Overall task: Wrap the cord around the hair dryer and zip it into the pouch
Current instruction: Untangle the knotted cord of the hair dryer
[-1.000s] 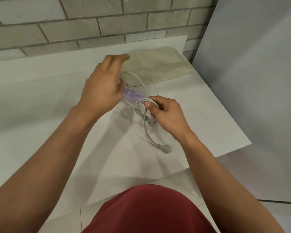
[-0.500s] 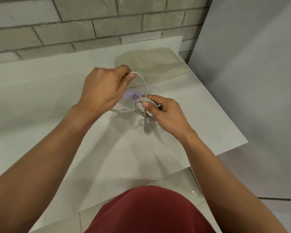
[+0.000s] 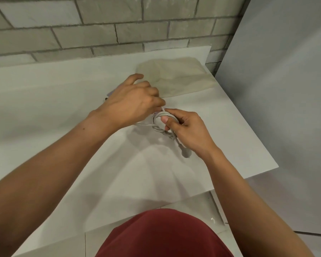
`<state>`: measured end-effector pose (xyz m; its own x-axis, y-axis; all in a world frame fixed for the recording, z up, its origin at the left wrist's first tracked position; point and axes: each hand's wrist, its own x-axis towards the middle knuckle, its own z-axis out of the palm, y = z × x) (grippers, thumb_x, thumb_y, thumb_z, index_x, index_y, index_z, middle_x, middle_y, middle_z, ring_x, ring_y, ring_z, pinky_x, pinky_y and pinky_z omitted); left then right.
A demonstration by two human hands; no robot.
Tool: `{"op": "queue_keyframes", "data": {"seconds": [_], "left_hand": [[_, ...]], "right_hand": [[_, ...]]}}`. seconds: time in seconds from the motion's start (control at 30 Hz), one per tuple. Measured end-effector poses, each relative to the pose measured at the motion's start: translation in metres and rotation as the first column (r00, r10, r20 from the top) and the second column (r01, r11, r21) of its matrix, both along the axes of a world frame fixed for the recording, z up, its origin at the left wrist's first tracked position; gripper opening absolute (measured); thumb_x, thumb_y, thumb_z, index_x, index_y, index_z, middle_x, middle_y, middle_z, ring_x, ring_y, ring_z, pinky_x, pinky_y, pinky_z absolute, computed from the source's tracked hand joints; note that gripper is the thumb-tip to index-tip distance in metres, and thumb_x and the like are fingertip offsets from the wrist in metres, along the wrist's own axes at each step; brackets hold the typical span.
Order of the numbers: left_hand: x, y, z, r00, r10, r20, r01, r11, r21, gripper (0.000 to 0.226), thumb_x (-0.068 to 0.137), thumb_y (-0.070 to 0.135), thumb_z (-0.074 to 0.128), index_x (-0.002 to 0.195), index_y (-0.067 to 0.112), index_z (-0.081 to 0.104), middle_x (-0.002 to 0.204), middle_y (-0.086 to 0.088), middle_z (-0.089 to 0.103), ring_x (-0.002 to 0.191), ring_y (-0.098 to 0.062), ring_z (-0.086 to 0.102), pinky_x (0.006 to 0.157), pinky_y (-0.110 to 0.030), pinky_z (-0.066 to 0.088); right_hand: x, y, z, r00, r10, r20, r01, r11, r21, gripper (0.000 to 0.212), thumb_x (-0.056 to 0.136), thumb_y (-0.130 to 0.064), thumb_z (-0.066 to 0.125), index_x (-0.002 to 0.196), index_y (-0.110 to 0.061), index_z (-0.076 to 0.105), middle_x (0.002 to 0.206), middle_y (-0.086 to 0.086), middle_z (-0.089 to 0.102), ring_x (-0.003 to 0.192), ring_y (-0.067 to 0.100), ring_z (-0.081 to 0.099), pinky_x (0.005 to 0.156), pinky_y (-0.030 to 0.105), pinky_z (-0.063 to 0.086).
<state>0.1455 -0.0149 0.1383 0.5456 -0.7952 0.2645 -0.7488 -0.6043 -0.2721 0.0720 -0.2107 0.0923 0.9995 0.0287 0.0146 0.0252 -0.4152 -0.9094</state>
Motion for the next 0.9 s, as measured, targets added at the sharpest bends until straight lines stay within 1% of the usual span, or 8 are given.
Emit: {"op": "queue_keyframes", "data": {"seconds": [0.17, 0.27, 0.4, 0.5, 0.57, 0.73, 0.8, 0.9], "left_hand": [[-0.001, 0.002, -0.005, 0.962, 0.268, -0.047, -0.268, 0.904, -0.332, 0.046, 0.104, 0.045, 0.034, 0.092, 0.019, 0.070, 0.076, -0.004, 0.073, 0.072, -0.034, 0.064, 0.088, -0.041, 0.043], [-0.007, 0.008, -0.011, 0.911, 0.377, -0.166, -0.409, 0.778, -0.477, 0.039, 0.106, 0.038, 0.040, 0.099, 0.015, 0.070, 0.076, -0.010, 0.073, 0.067, -0.040, 0.062, 0.068, -0.037, 0.039], [-0.004, 0.010, -0.018, 0.864, 0.406, -0.299, -0.494, 0.798, -0.345, 0.035, 0.101, 0.032, 0.041, 0.114, 0.014, 0.068, 0.106, -0.014, 0.071, 0.090, -0.044, 0.064, 0.077, -0.044, 0.049], [-0.007, 0.010, -0.013, 0.944, 0.214, -0.252, -0.284, 0.915, -0.286, 0.052, 0.093, 0.023, 0.061, 0.144, 0.017, 0.055, 0.143, -0.012, 0.058, 0.129, -0.038, 0.055, 0.110, -0.052, 0.041], [-0.010, 0.005, -0.008, 0.976, 0.025, -0.218, -0.068, 0.979, -0.190, 0.050, 0.094, 0.022, 0.068, 0.143, 0.020, 0.058, 0.145, -0.008, 0.059, 0.137, -0.033, 0.051, 0.115, -0.051, 0.034], [-0.014, -0.001, -0.008, 0.989, 0.021, -0.145, -0.046, 0.983, -0.176, 0.024, 0.099, 0.034, 0.056, 0.108, 0.025, 0.076, 0.105, 0.003, 0.076, 0.102, -0.029, 0.069, 0.100, -0.041, 0.045], [-0.021, 0.000, -0.007, 0.981, 0.141, -0.135, -0.172, 0.953, -0.248, 0.030, 0.099, 0.039, 0.049, 0.099, 0.025, 0.075, 0.095, 0.003, 0.074, 0.092, -0.030, 0.068, 0.077, -0.031, 0.042], [-0.029, 0.000, -0.009, 0.920, 0.331, -0.209, -0.386, 0.854, -0.349, 0.050, 0.100, 0.051, 0.030, 0.103, 0.024, 0.072, 0.097, -0.001, 0.072, 0.087, -0.032, 0.065, 0.065, -0.035, 0.047]], "right_hand": [[-0.004, -0.005, 0.009, 1.000, -0.002, -0.001, 0.002, 0.991, 0.136, 0.024, 0.103, -0.029, 0.066, 0.124, -0.035, 0.075, 0.084, -0.009, 0.077, 0.082, 0.003, 0.073, 0.065, 0.011, 0.048], [-0.006, -0.006, 0.009, 1.000, 0.018, 0.005, -0.019, 0.987, 0.157, 0.023, 0.103, -0.024, 0.066, 0.122, -0.030, 0.076, 0.086, -0.002, 0.078, 0.085, 0.006, 0.074, 0.075, 0.013, 0.051], [-0.007, -0.006, 0.001, 0.999, 0.034, -0.030, -0.031, 0.995, 0.091, 0.020, 0.103, -0.025, 0.065, 0.119, -0.029, 0.076, 0.083, -0.005, 0.077, 0.086, 0.006, 0.074, 0.086, 0.029, 0.057], [-0.008, -0.006, -0.001, 0.998, 0.037, -0.044, -0.034, 0.997, 0.071, 0.019, 0.103, -0.026, 0.065, 0.117, -0.029, 0.077, 0.082, -0.007, 0.076, 0.084, 0.003, 0.072, 0.086, 0.029, 0.055], [-0.008, -0.006, -0.001, 0.999, 0.027, -0.031, -0.026, 0.998, 0.050, 0.018, 0.103, -0.026, 0.065, 0.115, -0.029, 0.077, 0.082, -0.008, 0.076, 0.083, 0.002, 0.071, 0.084, 0.030, 0.054], [-0.009, -0.007, 0.002, 0.999, 0.038, -0.015, -0.038, 0.998, 0.047, 0.020, 0.104, -0.028, 0.063, 0.118, -0.031, 0.077, 0.089, -0.008, 0.078, 0.089, 0.014, 0.072, 0.083, 0.036, 0.058], [-0.011, -0.009, 0.004, 0.998, 0.049, -0.030, -0.046, 0.996, 0.072, 0.022, 0.105, -0.028, 0.062, 0.121, -0.031, 0.076, 0.100, -0.011, 0.079, 0.097, 0.014, 0.071, 0.087, 0.034, 0.057], [-0.011, -0.008, 0.006, 0.998, 0.061, -0.035, -0.057, 0.993, 0.101, 0.027, 0.104, -0.026, 0.062, 0.129, -0.032, 0.074, 0.113, -0.018, 0.077, 0.103, 0.004, 0.070, 0.100, 0.028, 0.053]]}}
